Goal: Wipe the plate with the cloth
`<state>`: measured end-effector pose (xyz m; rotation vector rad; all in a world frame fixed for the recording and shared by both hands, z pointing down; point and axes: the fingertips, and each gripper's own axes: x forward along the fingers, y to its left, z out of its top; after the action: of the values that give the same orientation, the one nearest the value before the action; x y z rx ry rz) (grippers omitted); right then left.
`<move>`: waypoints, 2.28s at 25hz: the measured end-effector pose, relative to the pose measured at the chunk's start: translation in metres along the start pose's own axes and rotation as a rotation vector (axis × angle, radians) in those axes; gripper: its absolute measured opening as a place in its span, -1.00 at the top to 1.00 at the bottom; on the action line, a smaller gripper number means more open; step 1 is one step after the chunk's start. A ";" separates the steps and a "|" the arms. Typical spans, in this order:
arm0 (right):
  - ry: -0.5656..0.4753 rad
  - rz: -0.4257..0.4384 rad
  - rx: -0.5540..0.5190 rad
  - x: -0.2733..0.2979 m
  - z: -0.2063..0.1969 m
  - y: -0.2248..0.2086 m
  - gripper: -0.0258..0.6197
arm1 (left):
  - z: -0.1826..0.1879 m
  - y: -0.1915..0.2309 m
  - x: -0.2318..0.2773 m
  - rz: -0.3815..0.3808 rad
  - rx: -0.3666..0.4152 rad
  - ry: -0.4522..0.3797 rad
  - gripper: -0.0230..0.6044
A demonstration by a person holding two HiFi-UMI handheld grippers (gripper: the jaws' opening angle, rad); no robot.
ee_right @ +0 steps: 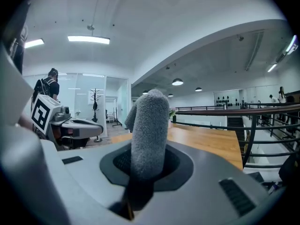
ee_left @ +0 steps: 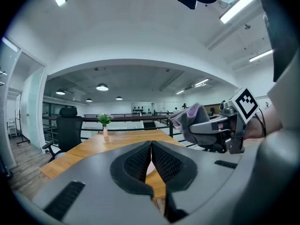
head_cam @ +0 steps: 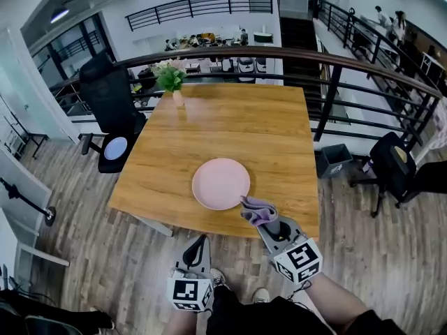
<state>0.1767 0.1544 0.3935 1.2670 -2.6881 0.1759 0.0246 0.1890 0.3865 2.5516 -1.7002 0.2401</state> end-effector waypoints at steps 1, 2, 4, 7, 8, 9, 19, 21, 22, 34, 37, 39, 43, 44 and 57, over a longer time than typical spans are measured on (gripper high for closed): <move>0.000 0.010 0.005 -0.004 -0.001 0.003 0.70 | -0.001 -0.003 -0.006 0.009 -0.003 0.003 0.86; 0.000 0.019 0.011 -0.008 -0.002 0.006 0.70 | -0.002 -0.007 -0.011 0.016 -0.003 0.005 0.86; 0.002 0.036 0.020 -0.014 -0.006 0.011 0.70 | -0.005 -0.013 -0.020 0.028 -0.005 0.008 0.86; 0.008 0.059 0.036 -0.021 -0.011 0.015 0.70 | -0.009 -0.022 -0.028 0.043 -0.009 0.018 0.86; 0.009 0.064 0.041 -0.023 -0.012 0.016 0.70 | -0.010 -0.024 -0.031 0.045 -0.009 0.022 0.86; 0.010 0.069 0.044 -0.025 -0.012 0.018 0.70 | -0.010 -0.027 -0.033 0.045 -0.010 0.026 0.86; 0.028 0.089 0.065 -0.038 -0.026 0.035 0.70 | -0.025 -0.038 -0.054 0.045 -0.035 0.050 0.86; 0.031 0.087 0.070 -0.039 -0.030 0.035 0.70 | -0.027 -0.039 -0.054 0.041 -0.034 0.052 0.86; 0.032 0.086 0.072 -0.039 -0.032 0.035 0.70 | -0.027 -0.039 -0.053 0.041 -0.034 0.053 0.86; 0.031 0.086 0.092 -0.043 -0.037 0.028 0.70 | -0.026 -0.044 -0.037 0.028 -0.043 0.049 0.86; 0.032 0.090 0.094 -0.043 -0.040 0.027 0.70 | -0.028 -0.046 -0.035 0.030 -0.043 0.048 0.86; 0.034 0.093 0.095 -0.043 -0.042 0.028 0.70 | -0.028 -0.046 -0.035 0.031 -0.044 0.047 0.86; 0.040 0.097 0.099 -0.043 -0.044 0.028 0.70 | -0.029 -0.047 -0.035 0.033 -0.047 0.049 0.86; 0.040 0.098 0.100 -0.043 -0.044 0.029 0.70 | -0.029 -0.047 -0.035 0.033 -0.047 0.049 0.86; 0.037 0.102 0.113 -0.043 -0.042 0.036 0.70 | -0.026 -0.044 -0.043 0.036 -0.048 0.048 0.86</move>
<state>0.1803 0.2167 0.4246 1.1436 -2.7475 0.3645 0.0465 0.2484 0.4065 2.4629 -1.7144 0.2573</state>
